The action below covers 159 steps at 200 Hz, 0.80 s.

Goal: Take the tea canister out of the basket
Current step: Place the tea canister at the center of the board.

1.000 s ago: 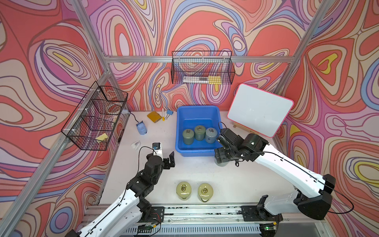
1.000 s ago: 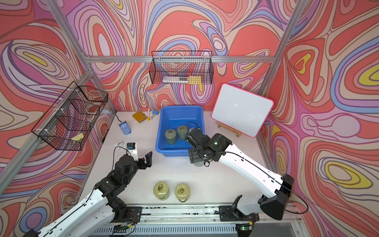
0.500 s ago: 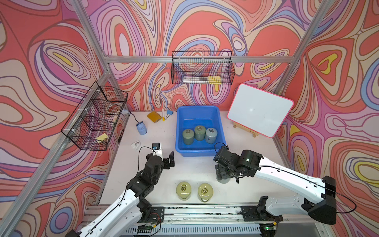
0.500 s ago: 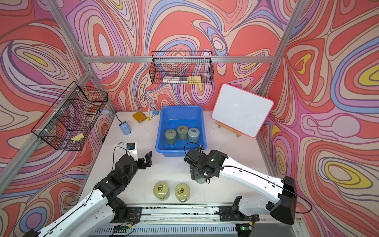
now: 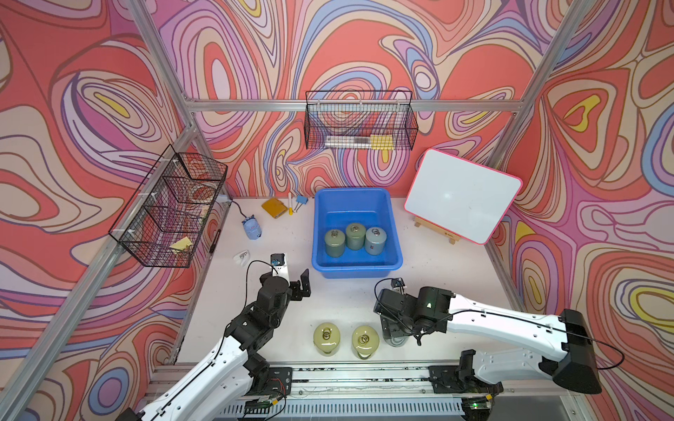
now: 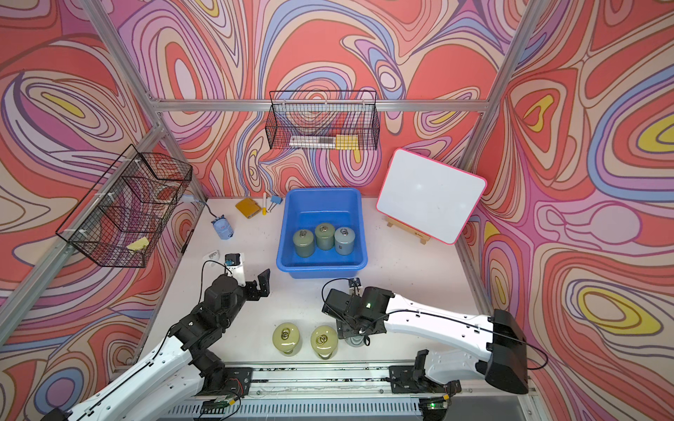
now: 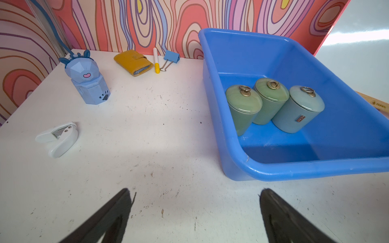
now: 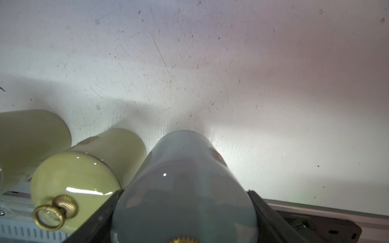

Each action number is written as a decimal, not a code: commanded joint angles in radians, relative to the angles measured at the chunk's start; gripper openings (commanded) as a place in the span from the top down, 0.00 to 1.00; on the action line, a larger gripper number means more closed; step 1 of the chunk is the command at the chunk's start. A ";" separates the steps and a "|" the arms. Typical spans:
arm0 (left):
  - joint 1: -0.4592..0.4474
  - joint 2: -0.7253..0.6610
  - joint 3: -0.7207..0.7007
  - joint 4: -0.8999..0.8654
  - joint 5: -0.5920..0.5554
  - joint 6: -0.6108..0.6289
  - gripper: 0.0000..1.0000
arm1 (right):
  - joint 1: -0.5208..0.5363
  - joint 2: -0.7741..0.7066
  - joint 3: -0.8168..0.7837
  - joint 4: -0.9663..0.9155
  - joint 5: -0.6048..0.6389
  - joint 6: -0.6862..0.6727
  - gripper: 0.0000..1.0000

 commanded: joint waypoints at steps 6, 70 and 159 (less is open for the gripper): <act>0.006 -0.006 -0.010 0.021 -0.015 0.013 0.01 | 0.014 -0.041 -0.039 0.036 -0.005 0.063 0.35; 0.006 -0.009 -0.011 0.022 -0.016 0.013 0.01 | 0.022 -0.047 -0.102 0.076 -0.014 0.091 0.35; 0.006 -0.014 -0.013 0.021 -0.014 0.013 0.01 | 0.024 -0.029 -0.157 0.130 -0.012 0.103 0.34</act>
